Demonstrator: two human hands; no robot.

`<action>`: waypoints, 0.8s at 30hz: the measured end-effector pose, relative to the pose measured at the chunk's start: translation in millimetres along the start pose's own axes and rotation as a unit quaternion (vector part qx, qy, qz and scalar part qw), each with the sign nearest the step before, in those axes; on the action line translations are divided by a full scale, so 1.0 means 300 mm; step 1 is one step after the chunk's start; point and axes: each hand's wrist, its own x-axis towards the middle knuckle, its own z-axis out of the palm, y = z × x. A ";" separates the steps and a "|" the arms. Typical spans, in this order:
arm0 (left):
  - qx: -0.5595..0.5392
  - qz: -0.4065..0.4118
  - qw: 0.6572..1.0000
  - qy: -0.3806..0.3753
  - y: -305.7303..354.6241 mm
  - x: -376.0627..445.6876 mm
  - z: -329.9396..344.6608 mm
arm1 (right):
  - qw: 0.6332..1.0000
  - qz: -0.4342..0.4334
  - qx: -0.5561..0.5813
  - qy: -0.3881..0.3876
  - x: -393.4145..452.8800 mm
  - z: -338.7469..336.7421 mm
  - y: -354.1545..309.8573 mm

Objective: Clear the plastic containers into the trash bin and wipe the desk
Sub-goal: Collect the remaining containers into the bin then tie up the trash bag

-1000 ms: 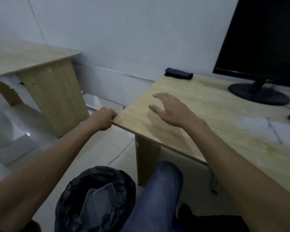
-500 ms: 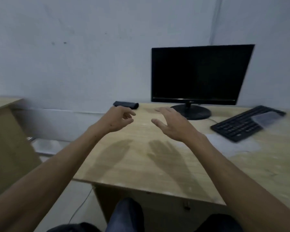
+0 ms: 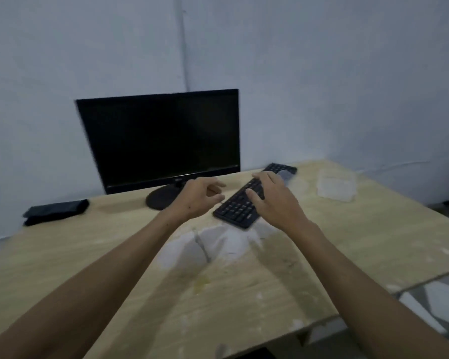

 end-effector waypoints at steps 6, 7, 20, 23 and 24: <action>-0.032 0.038 0.997 -0.057 0.155 0.215 0.296 | 0.984 0.172 0.015 0.039 -0.024 -0.087 0.356; -0.029 0.041 0.997 -0.063 0.170 0.241 0.335 | 0.980 0.195 0.005 0.036 -0.022 -0.098 0.403; 0.264 0.172 0.941 -0.124 0.136 0.536 0.623 | 0.921 0.385 -0.013 -0.062 0.092 -0.105 0.791; 0.272 0.187 0.940 -0.091 0.128 0.557 0.625 | 0.927 0.374 0.013 -0.022 0.081 -0.096 0.800; 0.271 0.195 0.939 -0.079 0.135 0.556 0.619 | 0.927 0.374 0.021 -0.001 0.074 -0.097 0.795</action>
